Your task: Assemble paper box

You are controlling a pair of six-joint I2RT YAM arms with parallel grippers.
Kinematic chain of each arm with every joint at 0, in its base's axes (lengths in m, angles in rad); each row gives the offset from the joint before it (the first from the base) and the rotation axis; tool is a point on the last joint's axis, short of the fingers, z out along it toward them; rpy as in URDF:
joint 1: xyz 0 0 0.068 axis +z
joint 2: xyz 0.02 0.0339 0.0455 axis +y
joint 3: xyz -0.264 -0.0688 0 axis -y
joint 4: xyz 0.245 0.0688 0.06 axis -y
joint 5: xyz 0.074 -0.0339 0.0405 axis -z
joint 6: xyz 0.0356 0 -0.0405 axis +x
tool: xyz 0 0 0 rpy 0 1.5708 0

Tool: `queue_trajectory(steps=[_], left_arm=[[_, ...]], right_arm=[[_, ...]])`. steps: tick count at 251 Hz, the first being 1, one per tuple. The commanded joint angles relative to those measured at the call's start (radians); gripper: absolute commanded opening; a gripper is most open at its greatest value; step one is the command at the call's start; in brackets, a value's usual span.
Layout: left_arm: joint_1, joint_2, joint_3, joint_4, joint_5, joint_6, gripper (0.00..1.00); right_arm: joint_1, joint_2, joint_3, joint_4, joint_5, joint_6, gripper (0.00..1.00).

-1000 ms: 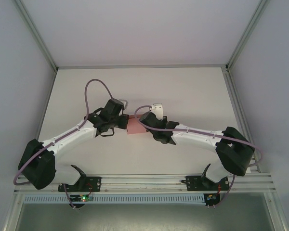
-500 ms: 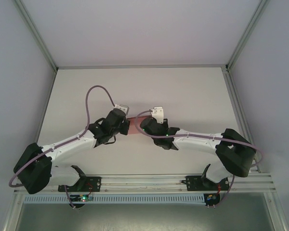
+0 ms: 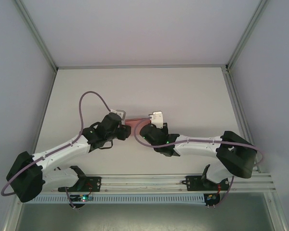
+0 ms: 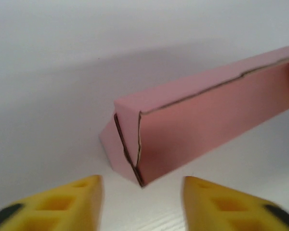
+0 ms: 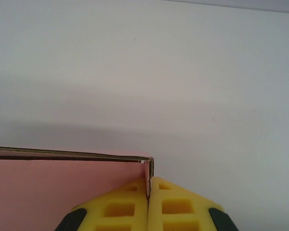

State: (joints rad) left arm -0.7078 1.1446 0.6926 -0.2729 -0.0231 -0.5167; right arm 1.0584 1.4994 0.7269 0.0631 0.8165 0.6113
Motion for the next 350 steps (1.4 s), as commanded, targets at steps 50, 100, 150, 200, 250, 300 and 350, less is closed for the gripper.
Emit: queue_trajectory(steps=[50, 100, 150, 200, 250, 300, 350], left_arm=[[0.044, -0.052, 0.111, -0.165, -0.026, -0.267, 1.00], [0.224, 0.027, 0.085, -0.026, 0.143, -0.456, 1.00], [0.272, 0.092, 0.013, 0.212, 0.278, -0.543, 1.00], [0.270, 0.110, -0.036, 0.235, 0.320, -0.565, 1.00], [0.261, 0.098, -0.122, 0.268, 0.277, -0.595, 0.92], [0.227, 0.130, -0.148, 0.285, 0.251, -0.581, 0.76], [0.222, 0.180, -0.201, 0.344, 0.230, -0.566, 0.52]], right_arm=[[0.022, 0.048, -0.009, -0.121, -0.050, 0.010, 0.00], [0.029, 0.052, -0.015, -0.118, -0.053, 0.011, 0.00], [0.031, 0.060, -0.014, -0.124, -0.048, 0.022, 0.00], [0.032, 0.066, -0.006, -0.138, -0.044, 0.033, 0.00], [0.041, 0.079, 0.009, -0.146, -0.038, 0.045, 0.00], [0.049, 0.076, 0.016, -0.158, -0.032, 0.070, 0.00], [0.069, -0.003, -0.014, -0.071, -0.063, 0.061, 0.07]])
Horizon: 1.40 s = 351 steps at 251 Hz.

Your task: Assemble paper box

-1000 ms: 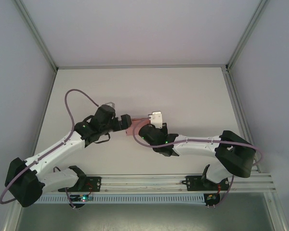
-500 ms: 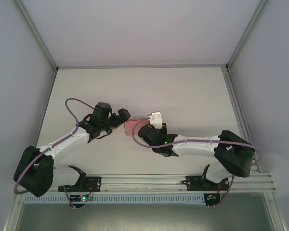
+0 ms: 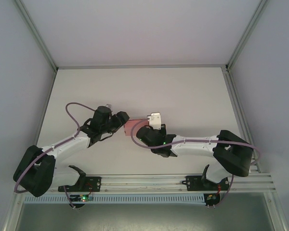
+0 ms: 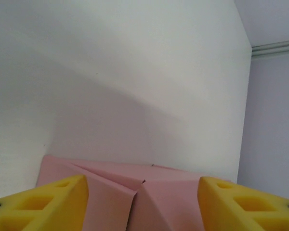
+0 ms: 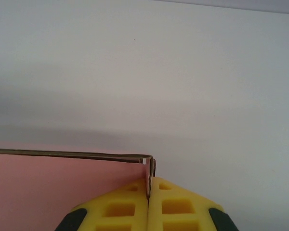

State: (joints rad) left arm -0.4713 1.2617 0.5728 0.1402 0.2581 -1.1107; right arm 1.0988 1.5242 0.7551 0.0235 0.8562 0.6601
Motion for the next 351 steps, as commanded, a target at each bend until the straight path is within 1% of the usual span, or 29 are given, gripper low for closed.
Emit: queue_trajectory(steps=[1, 22, 41, 73, 89, 97, 112, 127, 155, 171, 192, 213, 243, 267, 306, 326, 351], left_arm=[[-0.016, 0.064, -0.083, -0.069, -0.052, 0.028, 0.52], [-0.017, 0.087, -0.099, -0.064, -0.068, 0.045, 0.48], [-0.019, 0.107, -0.109, -0.053, -0.077, 0.059, 0.43], [-0.031, 0.135, -0.127, -0.017, -0.065, 0.082, 0.38], [-0.042, 0.135, -0.140, -0.003, -0.060, 0.110, 0.36], [-0.046, 0.130, -0.148, -0.008, -0.068, 0.118, 0.36], [-0.053, 0.116, -0.169, 0.002, -0.078, 0.141, 0.31], [-0.055, 0.088, -0.190, -0.002, -0.089, 0.150, 0.29], [-0.071, 0.015, -0.244, 0.018, -0.108, 0.182, 0.29], [-0.087, -0.029, -0.265, 0.019, -0.136, 0.195, 0.30], [-0.104, -0.063, -0.286, 0.036, -0.166, 0.223, 0.30], [-0.108, -0.063, -0.300, 0.052, -0.180, 0.230, 0.30], [-0.117, -0.051, -0.298, 0.073, -0.172, 0.243, 0.30], [-0.127, -0.045, -0.289, 0.069, -0.180, 0.251, 0.29], [-0.146, -0.059, -0.277, 0.059, -0.183, 0.270, 0.29], [-0.158, -0.072, -0.275, 0.059, -0.190, 0.282, 0.30], [-0.176, -0.082, -0.266, 0.064, -0.196, 0.289, 0.33]], right_arm=[[0.029, -0.031, -0.043, -0.030, -0.104, 0.011, 0.07], [0.029, -0.063, -0.065, 0.020, -0.108, 0.022, 0.11], [0.029, -0.085, -0.077, 0.067, -0.108, 0.011, 0.19], [0.028, -0.114, -0.068, 0.074, -0.103, -0.004, 0.22], [0.027, -0.125, -0.069, 0.076, -0.103, 0.004, 0.29], [0.027, -0.132, -0.071, 0.076, -0.099, 0.014, 0.30], [0.028, -0.144, -0.083, 0.079, -0.098, 0.041, 0.31], [0.027, -0.161, -0.102, 0.083, -0.091, 0.063, 0.31], [0.029, -0.188, -0.135, 0.094, -0.097, 0.085, 0.32], [0.031, -0.198, -0.143, 0.095, -0.101, 0.108, 0.35], [0.038, -0.207, -0.137, 0.100, -0.108, 0.099, 0.41], [0.039, -0.219, -0.119, 0.078, -0.104, 0.098, 0.43], [0.039, -0.250, -0.122, 0.048, -0.084, 0.118, 0.52], [0.036, -0.280, -0.155, 0.084, -0.089, 0.100, 0.60], [0.032, -0.318, -0.181, 0.124, -0.141, 0.079, 0.68], [0.027, -0.326, -0.182, 0.144, -0.159, 0.068, 0.69], [0.026, -0.328, -0.184, 0.144, -0.186, 0.063, 0.70]])
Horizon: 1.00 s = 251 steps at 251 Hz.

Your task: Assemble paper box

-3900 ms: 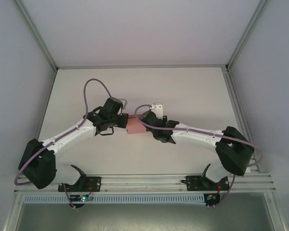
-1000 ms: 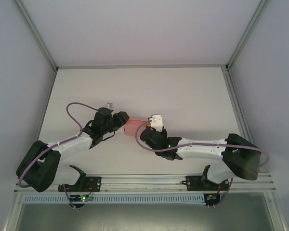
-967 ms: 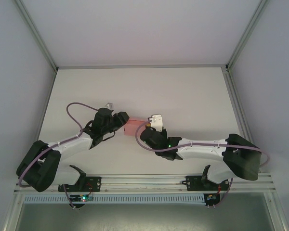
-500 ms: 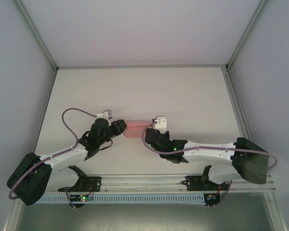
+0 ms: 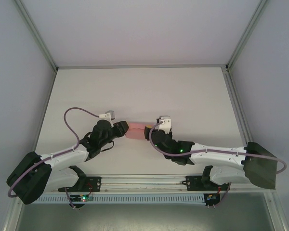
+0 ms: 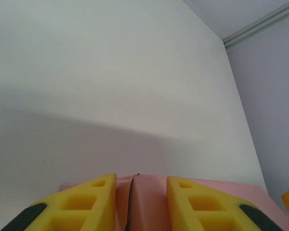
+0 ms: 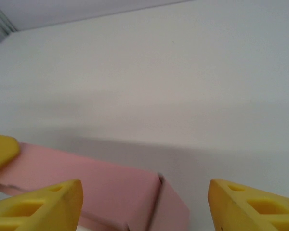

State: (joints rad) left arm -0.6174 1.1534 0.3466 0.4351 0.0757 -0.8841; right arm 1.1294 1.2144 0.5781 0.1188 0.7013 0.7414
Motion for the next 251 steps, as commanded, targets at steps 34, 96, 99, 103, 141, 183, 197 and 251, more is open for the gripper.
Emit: queue_trajectory(steps=[34, 96, 99, 103, 141, 183, 197, 251], left_arm=[[-0.053, 0.022, -0.021, -0.243, -0.030, 0.075, 0.33], [-0.060, 0.022, -0.017, -0.276, -0.059, 0.076, 0.33], [-0.060, 0.021, -0.016, -0.277, -0.059, 0.076, 0.33], [-0.060, 0.022, -0.017, -0.277, -0.059, 0.076, 0.33], [-0.060, 0.044, -0.013, -0.279, -0.062, 0.085, 0.34], [-0.054, 0.088, -0.045, -0.205, -0.028, 0.066, 0.28], [-0.052, 0.096, -0.044, -0.202, -0.002, 0.078, 0.25], [-0.030, 0.123, -0.075, -0.157, 0.070, 0.092, 0.03]], right_arm=[[-0.011, -0.027, -0.035, 0.039, 0.001, 0.054, 0.70], [-0.022, 0.021, -0.064, 0.011, 0.002, 0.147, 0.63], [-0.022, 0.028, -0.067, 0.011, -0.002, 0.147, 0.62], [-0.021, 0.036, -0.072, 0.010, -0.007, 0.146, 0.61], [-0.045, 0.092, -0.140, -0.010, -0.058, 0.218, 0.50], [-0.084, 0.098, -0.238, 0.049, -0.136, 0.213, 0.36], [-0.103, 0.097, -0.266, 0.082, -0.186, 0.198, 0.31], [-0.126, 0.142, -0.290, 0.104, -0.291, 0.177, 0.15]])
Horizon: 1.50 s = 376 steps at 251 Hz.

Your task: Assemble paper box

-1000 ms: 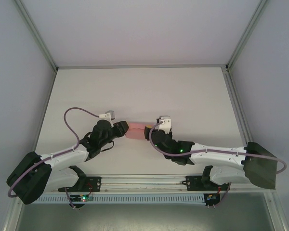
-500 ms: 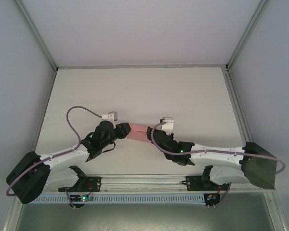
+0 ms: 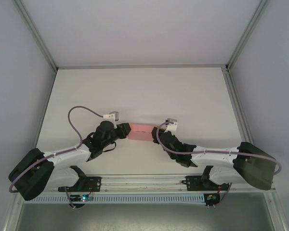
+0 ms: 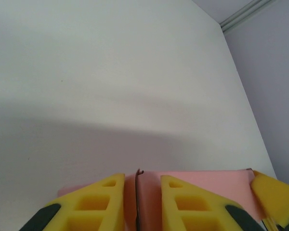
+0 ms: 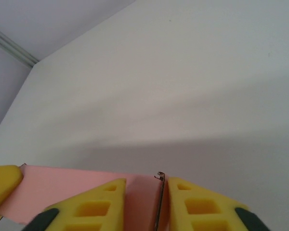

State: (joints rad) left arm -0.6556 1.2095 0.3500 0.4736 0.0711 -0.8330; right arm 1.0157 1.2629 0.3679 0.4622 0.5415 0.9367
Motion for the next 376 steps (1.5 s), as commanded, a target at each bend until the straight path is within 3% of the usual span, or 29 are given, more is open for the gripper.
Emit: queue_trajectory(steps=[1, 65, 127, 178, 211, 224, 243, 267, 309, 342, 376], left_arm=[[0.008, 0.067, -0.079, -0.195, 0.077, 0.043, 0.02], [0.007, 0.111, -0.080, -0.220, 0.110, 0.125, 0.01], [0.006, 0.157, -0.058, -0.217, 0.128, 0.138, 0.00], [0.000, 0.120, -0.023, -0.266, 0.114, 0.154, 0.00], [0.000, 0.056, 0.049, -0.379, 0.027, 0.150, 0.20], [0.000, 0.036, 0.097, -0.467, -0.053, 0.123, 0.19], [0.000, 0.007, 0.138, -0.495, -0.054, 0.124, 0.23], [-0.001, -0.023, 0.162, -0.480, -0.040, 0.120, 0.50], [0.001, -0.049, 0.273, -0.630, -0.154, 0.111, 0.99], [0.008, -0.103, 0.339, -0.670, -0.190, 0.114, 1.00], [0.066, -0.130, 0.474, -0.829, -0.229, 0.141, 1.00]], right_arm=[[-0.013, 0.096, -0.080, -0.239, -0.131, -0.018, 0.15], [-0.015, 0.239, -0.125, -0.059, -0.158, -0.062, 0.00], [0.013, 0.359, -0.171, 0.140, -0.110, -0.119, 0.00], [0.013, 0.299, -0.135, 0.077, -0.100, -0.140, 0.00], [-0.001, 0.207, -0.005, -0.165, -0.099, -0.138, 0.00], [-0.002, 0.165, 0.031, -0.201, -0.099, -0.137, 0.03], [-0.010, 0.104, 0.066, -0.232, -0.091, -0.131, 0.10], [-0.042, 0.043, 0.102, -0.275, -0.103, -0.122, 0.20], [-0.119, 0.003, 0.145, -0.290, -0.179, -0.151, 0.45], [-0.184, -0.028, 0.206, -0.325, -0.248, -0.191, 0.53], [-0.257, -0.086, 0.278, -0.366, -0.356, -0.314, 0.73]])
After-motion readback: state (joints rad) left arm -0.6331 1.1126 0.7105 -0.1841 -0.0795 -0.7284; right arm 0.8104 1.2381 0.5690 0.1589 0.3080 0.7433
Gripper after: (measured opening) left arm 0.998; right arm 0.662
